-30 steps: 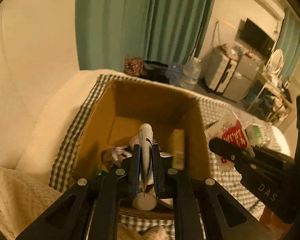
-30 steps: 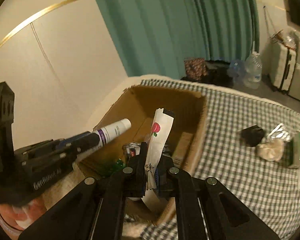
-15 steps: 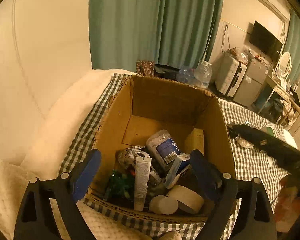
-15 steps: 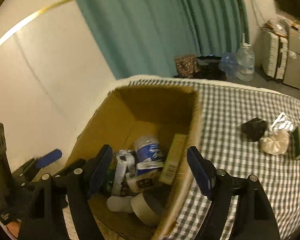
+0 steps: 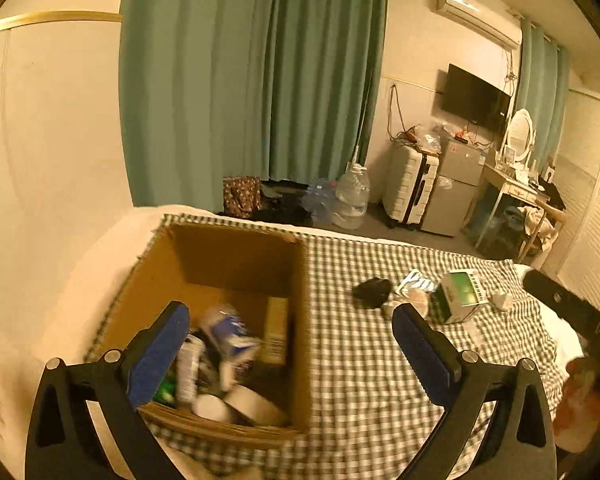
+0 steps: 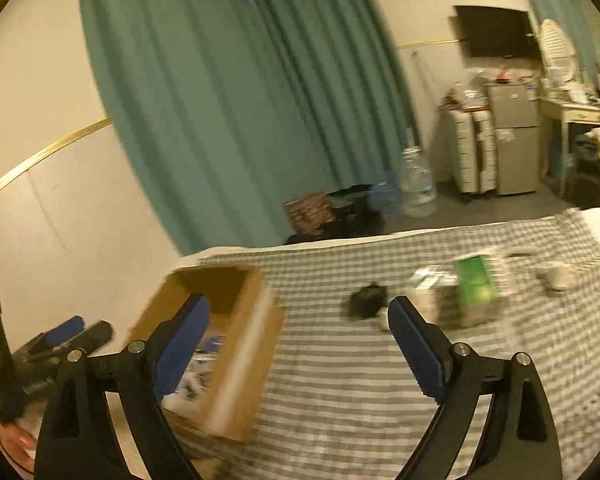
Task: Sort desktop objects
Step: 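Move both grippers back toward the green-white medicine box and white cloth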
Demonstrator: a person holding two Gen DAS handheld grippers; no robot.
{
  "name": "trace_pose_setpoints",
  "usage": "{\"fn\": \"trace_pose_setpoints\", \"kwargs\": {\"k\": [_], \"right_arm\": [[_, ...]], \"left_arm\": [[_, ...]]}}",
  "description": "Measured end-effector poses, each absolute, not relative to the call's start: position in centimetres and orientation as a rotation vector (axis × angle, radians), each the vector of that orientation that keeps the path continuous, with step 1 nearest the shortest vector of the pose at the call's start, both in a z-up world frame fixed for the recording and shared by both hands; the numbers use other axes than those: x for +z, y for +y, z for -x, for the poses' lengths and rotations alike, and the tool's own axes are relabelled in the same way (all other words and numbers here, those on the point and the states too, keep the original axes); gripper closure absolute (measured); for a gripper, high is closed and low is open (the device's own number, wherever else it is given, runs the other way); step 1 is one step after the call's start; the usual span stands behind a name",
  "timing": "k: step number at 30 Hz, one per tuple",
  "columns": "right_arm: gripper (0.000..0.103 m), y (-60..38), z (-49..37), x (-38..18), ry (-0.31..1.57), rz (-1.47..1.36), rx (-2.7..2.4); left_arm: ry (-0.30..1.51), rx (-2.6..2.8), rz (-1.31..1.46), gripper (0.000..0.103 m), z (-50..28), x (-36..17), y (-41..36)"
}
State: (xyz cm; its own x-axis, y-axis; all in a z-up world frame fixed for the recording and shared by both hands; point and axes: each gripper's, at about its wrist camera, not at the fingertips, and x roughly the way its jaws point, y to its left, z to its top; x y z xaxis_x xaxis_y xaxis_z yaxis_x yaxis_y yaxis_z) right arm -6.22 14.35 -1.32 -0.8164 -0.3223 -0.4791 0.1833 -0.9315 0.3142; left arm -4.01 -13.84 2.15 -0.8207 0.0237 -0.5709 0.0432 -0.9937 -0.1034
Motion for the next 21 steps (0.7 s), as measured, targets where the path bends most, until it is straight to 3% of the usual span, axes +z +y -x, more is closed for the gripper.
{"fn": "trace_pose_setpoints", "kwargs": {"k": [4,10,21], "right_arm": [[0.012,19.2,4.9,-2.4,-0.414,-0.820,-2.812],[0.012,23.8,3.7,-5.8,-0.321,-0.922,-2.915],[0.012,27.4,7.1,-12.5,-0.329,-0.967,-2.931]], "left_arm": [[0.220,-3.046,-0.989,0.000,4.0,0.8,-9.5],[0.211,-3.027,-1.184,0.000,5.3,-3.2,-2.9],[0.183,-2.921,-1.397,0.000,10.4,-11.3,2.4]]}}
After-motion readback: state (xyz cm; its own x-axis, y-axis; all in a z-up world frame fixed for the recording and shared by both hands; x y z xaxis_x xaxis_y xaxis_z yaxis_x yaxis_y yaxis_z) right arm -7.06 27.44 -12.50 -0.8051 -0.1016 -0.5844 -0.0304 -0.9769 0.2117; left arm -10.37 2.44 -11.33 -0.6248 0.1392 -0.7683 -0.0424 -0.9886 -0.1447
